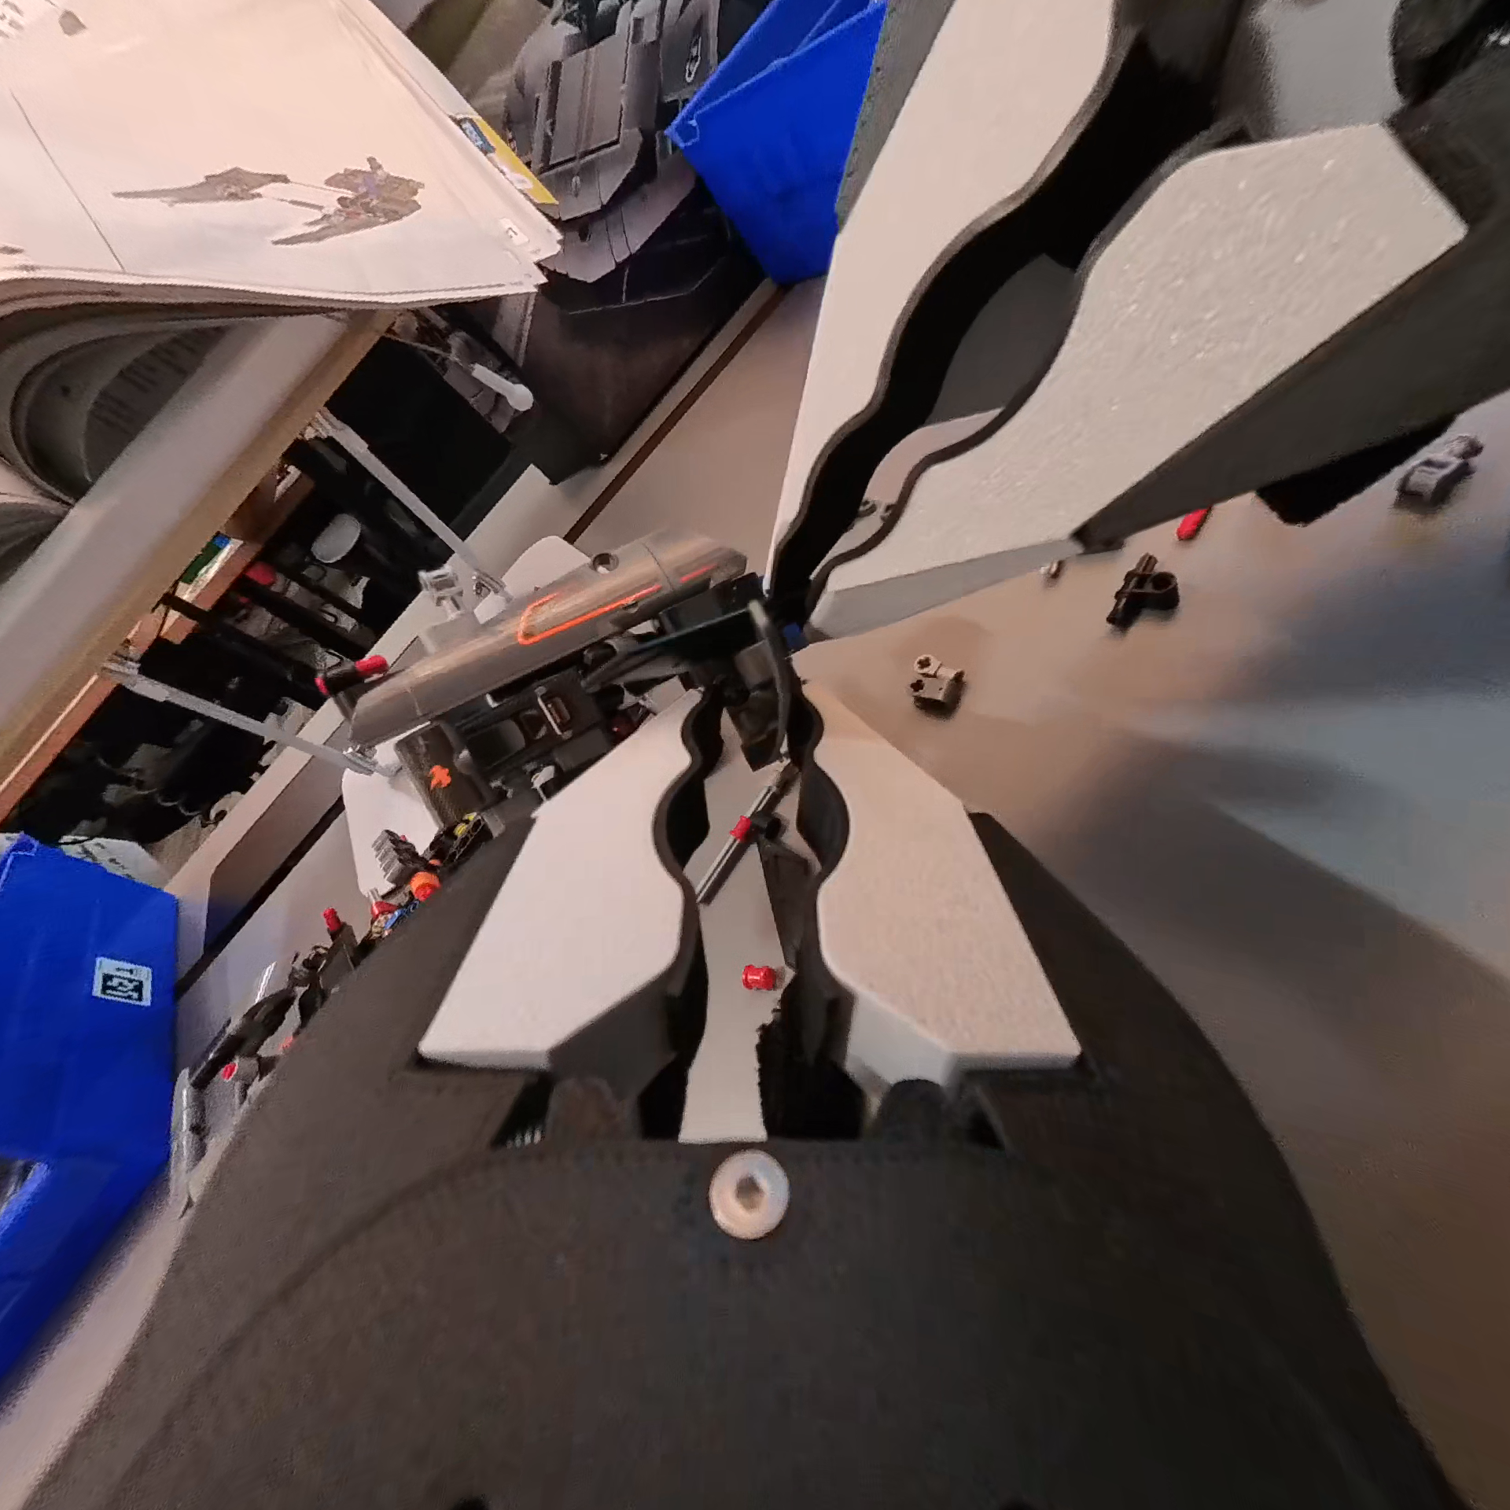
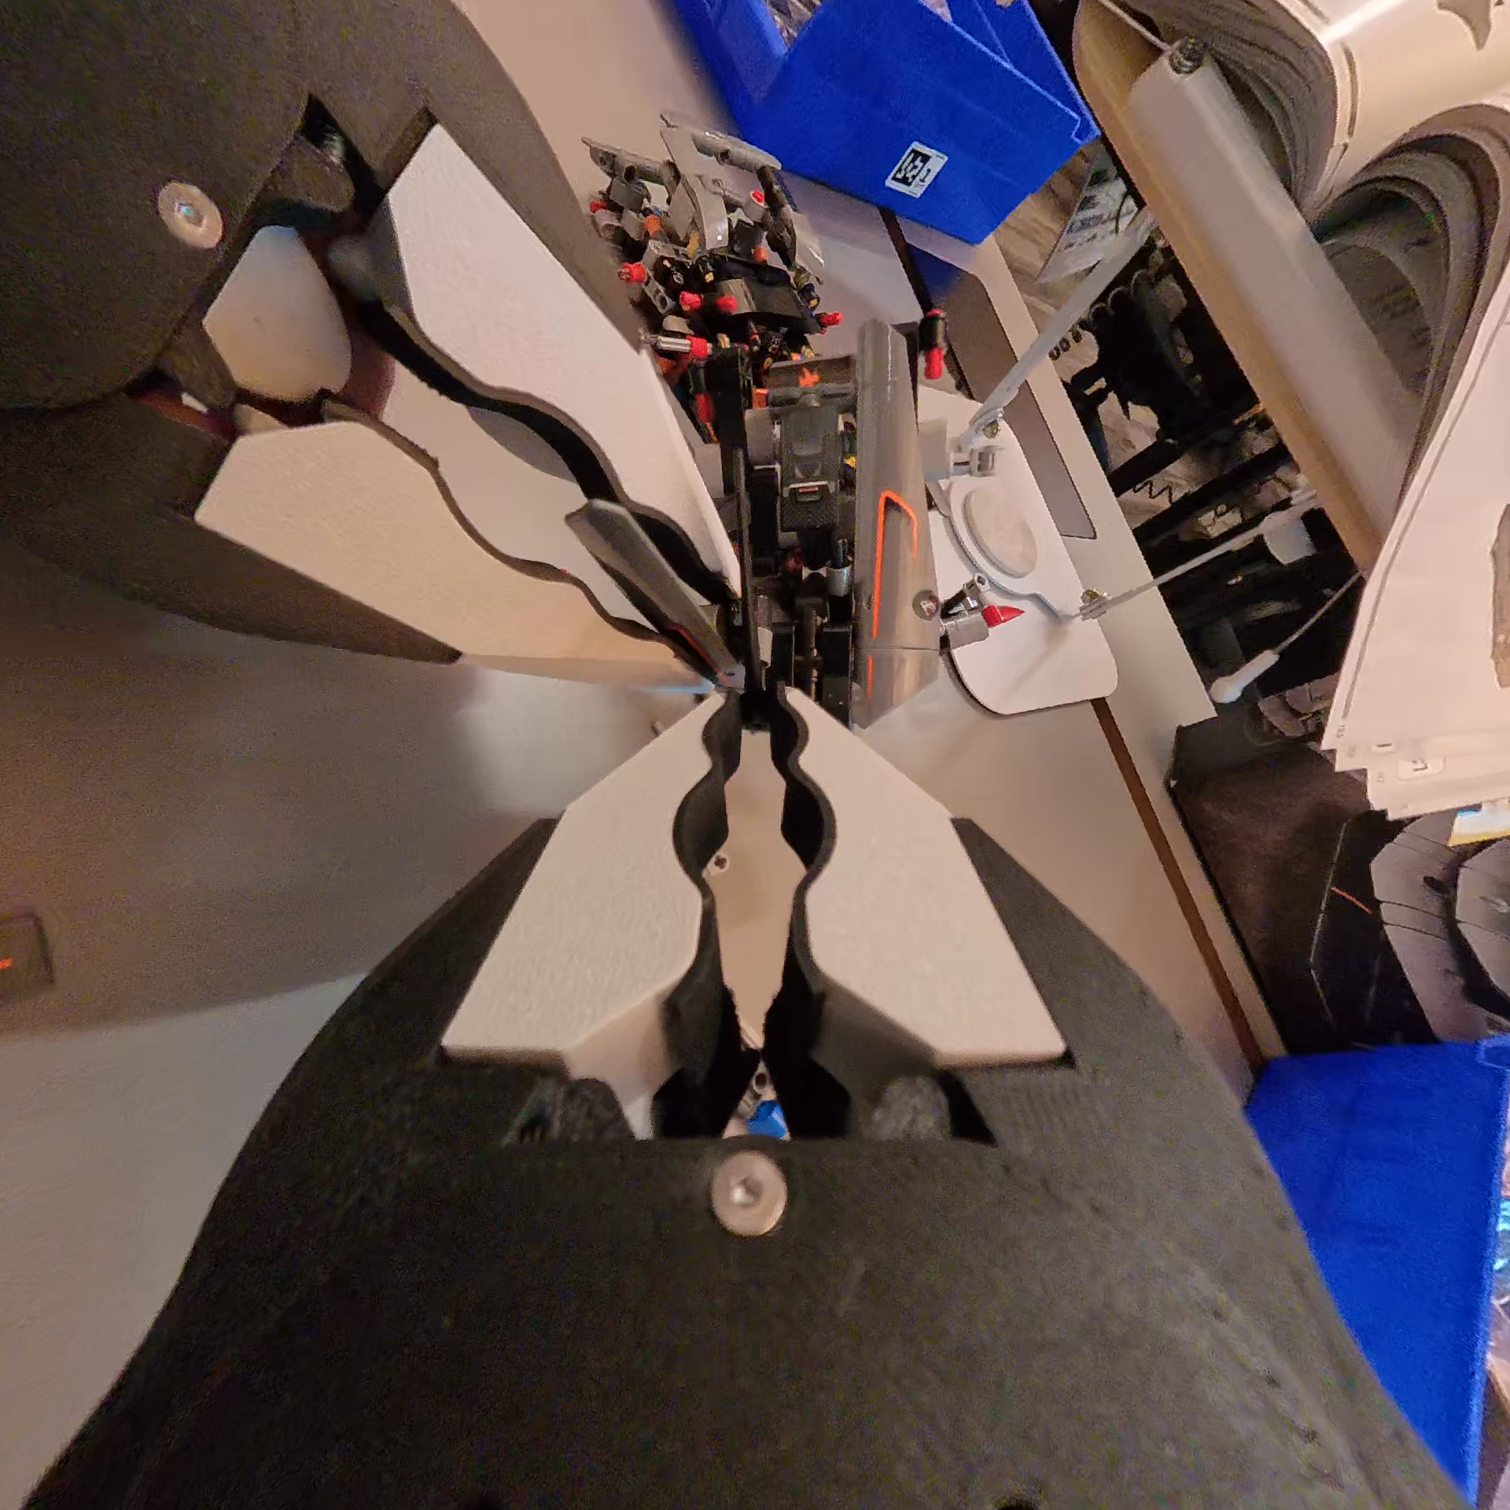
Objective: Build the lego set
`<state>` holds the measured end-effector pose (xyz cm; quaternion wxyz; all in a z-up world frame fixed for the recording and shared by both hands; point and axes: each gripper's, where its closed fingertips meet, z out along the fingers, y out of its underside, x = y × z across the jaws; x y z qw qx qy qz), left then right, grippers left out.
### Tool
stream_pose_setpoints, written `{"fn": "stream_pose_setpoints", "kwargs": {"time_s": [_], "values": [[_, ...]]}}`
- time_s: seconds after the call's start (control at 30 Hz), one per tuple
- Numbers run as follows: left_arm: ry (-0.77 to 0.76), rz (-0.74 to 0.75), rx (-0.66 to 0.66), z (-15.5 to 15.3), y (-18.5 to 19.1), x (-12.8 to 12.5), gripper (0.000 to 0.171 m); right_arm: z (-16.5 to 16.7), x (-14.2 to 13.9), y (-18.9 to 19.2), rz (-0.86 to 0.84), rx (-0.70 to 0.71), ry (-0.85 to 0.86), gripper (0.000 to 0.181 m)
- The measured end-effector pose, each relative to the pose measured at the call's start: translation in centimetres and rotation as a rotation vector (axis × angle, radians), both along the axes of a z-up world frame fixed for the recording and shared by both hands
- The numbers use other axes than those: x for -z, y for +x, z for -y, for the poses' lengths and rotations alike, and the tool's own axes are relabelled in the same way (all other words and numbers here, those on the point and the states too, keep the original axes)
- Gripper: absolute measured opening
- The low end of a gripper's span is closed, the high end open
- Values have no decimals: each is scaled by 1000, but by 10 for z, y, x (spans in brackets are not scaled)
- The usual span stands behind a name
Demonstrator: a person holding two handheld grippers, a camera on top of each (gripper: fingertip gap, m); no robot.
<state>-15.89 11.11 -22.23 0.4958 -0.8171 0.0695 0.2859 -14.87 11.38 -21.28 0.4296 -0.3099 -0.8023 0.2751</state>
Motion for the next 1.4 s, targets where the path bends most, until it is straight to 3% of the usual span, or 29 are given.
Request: {"fn": "stream_pose_setpoints", "kwargs": {"time_s": [0.2,0.6,0.93,1.4], "values": [[-18,-32,-24,1,-3,2,13,1,2,-2,16,29,-7,4],[-52,-116,-7,2,-6,-1,13,6,2,-2,89,1,-192,4],[-73,-65,-37,1,-9,4,13,2,6,-7,58,71,-49,4],[-87,-9,-64,1,-15,13,13,3,14,-17,81,136,-101,4]]}}
